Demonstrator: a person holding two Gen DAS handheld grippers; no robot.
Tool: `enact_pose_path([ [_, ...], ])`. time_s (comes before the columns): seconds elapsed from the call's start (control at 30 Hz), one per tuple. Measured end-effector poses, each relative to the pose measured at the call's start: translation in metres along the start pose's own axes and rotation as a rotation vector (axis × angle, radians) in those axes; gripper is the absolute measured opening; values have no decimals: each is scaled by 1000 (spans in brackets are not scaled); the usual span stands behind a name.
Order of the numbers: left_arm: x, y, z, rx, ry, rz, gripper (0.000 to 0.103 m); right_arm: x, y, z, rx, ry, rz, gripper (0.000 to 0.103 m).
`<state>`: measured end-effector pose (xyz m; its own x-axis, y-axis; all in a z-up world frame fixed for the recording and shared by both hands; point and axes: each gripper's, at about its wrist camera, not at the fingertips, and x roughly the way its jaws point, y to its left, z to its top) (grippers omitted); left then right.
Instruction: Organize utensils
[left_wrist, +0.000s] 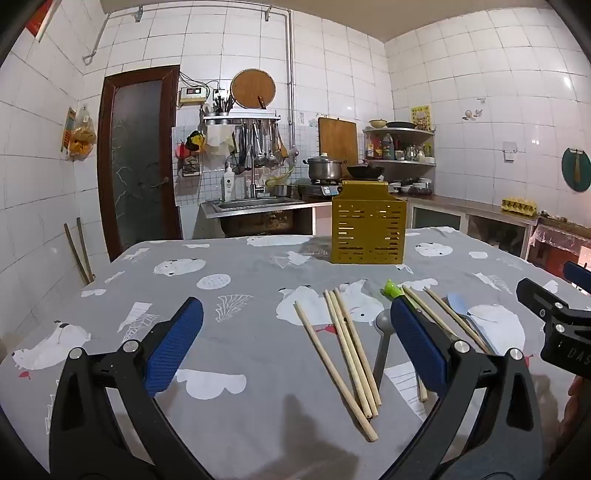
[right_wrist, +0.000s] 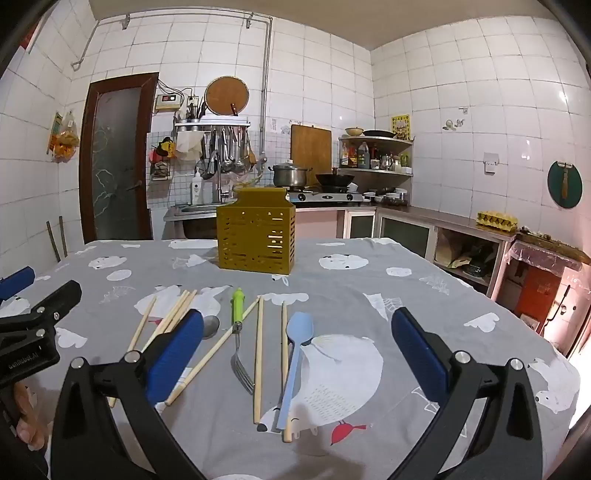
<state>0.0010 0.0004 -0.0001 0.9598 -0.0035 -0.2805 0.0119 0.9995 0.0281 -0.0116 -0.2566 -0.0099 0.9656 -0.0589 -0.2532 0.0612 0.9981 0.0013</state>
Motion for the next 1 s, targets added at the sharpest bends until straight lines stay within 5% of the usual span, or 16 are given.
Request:
enact_pose_path([
  [1.0, 0, -2, -2, 12, -13, -24, 98, -5, 2, 1, -5, -15, -18, 99],
])
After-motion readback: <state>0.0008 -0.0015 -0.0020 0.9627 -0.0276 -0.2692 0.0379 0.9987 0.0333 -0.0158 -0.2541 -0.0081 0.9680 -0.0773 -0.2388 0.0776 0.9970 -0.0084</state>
